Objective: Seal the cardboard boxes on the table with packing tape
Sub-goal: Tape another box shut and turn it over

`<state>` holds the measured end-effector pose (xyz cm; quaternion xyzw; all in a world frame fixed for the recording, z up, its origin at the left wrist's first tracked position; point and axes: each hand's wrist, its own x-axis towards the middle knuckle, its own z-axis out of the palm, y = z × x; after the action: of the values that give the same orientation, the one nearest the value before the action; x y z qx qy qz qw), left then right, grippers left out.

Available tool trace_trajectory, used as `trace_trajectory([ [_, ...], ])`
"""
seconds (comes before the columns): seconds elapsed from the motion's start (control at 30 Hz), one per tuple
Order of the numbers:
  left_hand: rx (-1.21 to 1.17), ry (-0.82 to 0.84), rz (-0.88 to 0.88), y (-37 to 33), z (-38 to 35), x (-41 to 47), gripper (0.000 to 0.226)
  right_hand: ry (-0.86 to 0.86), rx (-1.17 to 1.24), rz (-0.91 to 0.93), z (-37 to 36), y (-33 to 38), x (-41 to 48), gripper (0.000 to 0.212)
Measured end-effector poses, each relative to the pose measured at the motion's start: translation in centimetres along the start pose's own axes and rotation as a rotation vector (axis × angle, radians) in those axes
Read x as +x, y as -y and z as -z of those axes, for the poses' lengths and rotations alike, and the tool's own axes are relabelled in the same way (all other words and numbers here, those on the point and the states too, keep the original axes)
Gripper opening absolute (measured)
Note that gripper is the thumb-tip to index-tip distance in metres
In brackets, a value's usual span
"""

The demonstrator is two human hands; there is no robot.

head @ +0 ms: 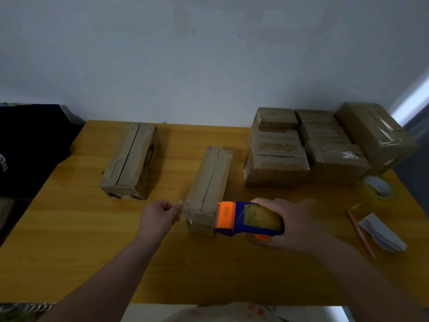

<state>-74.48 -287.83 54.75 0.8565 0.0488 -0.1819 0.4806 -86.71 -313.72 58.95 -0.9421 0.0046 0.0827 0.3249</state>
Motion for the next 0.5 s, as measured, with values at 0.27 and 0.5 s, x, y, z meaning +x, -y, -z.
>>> trace_trajectory([
  [0.27, 0.065, 0.103, 0.015, 0.0, -0.2, 0.5, 0.033, -0.008, 0.060, -0.003, -0.2, 0.1, -0.1, 0.061],
  [0.5, 0.148, -0.089, -0.113, -0.3, 0.0, -0.6, 0.021, -0.011, 0.067, 0.005, -0.3, 0.4, -0.1, 0.058],
])
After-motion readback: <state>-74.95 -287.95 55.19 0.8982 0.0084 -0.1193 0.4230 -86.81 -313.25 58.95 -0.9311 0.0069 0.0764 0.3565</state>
